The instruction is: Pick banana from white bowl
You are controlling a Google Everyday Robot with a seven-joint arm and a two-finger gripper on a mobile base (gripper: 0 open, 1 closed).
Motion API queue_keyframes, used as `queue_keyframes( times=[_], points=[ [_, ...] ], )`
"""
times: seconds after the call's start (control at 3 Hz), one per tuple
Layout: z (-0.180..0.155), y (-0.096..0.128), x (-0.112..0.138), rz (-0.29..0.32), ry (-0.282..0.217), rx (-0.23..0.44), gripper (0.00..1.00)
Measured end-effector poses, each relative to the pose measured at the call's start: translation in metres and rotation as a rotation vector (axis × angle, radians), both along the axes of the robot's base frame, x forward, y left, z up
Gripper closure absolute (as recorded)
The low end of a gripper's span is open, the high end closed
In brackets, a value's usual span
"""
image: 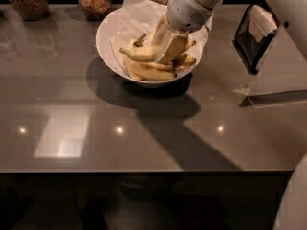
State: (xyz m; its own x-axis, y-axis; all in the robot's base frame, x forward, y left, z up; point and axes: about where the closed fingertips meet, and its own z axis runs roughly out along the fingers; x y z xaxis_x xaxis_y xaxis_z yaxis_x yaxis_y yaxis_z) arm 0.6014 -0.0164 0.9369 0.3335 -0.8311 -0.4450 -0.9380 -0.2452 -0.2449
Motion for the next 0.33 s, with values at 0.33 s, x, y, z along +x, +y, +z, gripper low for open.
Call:
queue_keyframes(
  times=[0.33],
  points=[
    [0.0162,-0.0152,-0.0141,-0.003,0.0,0.055,1.0]
  ],
)
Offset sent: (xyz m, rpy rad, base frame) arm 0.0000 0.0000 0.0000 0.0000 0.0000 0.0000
